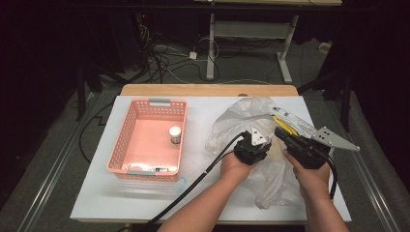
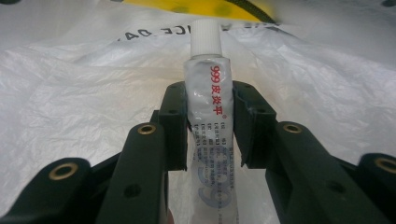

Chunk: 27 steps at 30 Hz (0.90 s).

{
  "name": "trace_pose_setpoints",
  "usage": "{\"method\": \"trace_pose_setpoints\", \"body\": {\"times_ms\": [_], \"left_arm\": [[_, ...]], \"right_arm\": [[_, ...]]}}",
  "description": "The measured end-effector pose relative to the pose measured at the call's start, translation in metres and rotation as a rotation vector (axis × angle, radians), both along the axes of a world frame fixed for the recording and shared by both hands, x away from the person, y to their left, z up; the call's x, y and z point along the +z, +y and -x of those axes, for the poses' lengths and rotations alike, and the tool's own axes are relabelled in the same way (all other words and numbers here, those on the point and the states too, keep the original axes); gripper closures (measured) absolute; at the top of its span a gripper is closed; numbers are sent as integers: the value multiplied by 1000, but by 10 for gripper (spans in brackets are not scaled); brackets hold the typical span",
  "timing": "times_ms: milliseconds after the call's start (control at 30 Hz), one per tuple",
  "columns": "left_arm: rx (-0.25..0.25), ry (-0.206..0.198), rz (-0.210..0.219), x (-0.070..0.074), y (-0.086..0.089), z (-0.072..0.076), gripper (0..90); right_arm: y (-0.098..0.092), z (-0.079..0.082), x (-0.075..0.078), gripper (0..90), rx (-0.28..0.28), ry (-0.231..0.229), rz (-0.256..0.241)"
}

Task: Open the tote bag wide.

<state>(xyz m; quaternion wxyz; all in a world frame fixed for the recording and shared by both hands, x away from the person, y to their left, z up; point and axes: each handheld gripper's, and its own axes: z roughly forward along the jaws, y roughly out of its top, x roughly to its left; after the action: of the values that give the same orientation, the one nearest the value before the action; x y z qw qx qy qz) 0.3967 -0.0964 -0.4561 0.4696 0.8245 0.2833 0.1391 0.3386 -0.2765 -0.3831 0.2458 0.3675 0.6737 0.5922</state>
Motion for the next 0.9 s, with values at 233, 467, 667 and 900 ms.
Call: {"method": "trace_pose_setpoints", "body": {"times_ms": [233, 467, 667, 900], "left_arm": [[8, 17, -5, -6, -6, -6, 610], [-27, 52, -1, -5, 1, 3, 527], [-56, 87, 34, -2, 18, 18, 489], [-92, 112, 53, -1, 39, 41, 389]], "right_arm": [[-1, -1, 0, 900, 0, 1, -1], [-3, 0, 0, 900, -1, 1, -1], [-3, 1, 0, 900, -2, 0, 2], [-3, 2, 0, 900, 3, -3, 8]]}}
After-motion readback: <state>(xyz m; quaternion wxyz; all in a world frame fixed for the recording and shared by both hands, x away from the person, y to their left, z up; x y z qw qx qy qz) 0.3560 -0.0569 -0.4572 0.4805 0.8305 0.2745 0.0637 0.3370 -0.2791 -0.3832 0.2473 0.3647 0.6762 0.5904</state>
